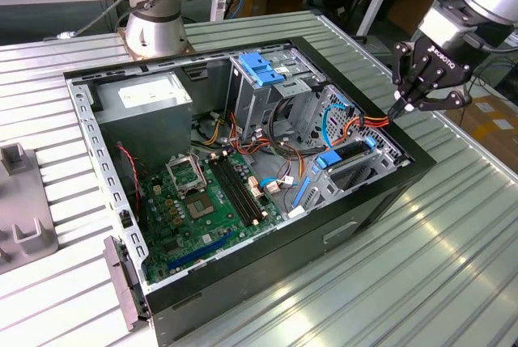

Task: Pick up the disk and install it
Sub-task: 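Insert the first disk wire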

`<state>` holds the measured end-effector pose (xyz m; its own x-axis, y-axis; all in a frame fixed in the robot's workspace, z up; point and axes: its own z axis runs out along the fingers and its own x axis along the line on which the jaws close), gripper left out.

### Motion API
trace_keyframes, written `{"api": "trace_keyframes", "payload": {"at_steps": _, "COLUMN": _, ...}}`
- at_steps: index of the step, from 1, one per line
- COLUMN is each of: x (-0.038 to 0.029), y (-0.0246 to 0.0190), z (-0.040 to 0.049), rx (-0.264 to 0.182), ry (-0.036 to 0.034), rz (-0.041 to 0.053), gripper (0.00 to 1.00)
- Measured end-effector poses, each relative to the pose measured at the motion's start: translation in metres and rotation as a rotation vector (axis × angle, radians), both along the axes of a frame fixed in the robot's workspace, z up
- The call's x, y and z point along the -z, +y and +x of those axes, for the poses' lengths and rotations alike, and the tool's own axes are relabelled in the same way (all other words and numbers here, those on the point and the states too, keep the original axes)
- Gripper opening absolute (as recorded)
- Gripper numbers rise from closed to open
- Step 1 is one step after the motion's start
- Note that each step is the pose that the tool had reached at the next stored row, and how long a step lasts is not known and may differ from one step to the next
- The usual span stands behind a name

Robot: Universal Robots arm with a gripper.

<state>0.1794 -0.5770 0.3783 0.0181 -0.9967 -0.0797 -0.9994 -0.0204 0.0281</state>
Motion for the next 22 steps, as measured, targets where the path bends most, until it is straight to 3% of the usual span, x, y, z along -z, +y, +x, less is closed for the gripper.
{"api": "trace_keyframes", "payload": {"at_steps": 10, "x": 0.0001, "y": 0.0, "z": 0.0006, "rx": -0.088, "ry": 0.0, "rz": 0.0001, "gripper": 0.1}}
{"api": "trace_keyframes", "payload": {"at_steps": 22, "x": 0.0, "y": 0.0, "z": 0.0009, "rx": -0.155, "ry": 0.0, "rz": 0.0, "gripper": 0.1}}
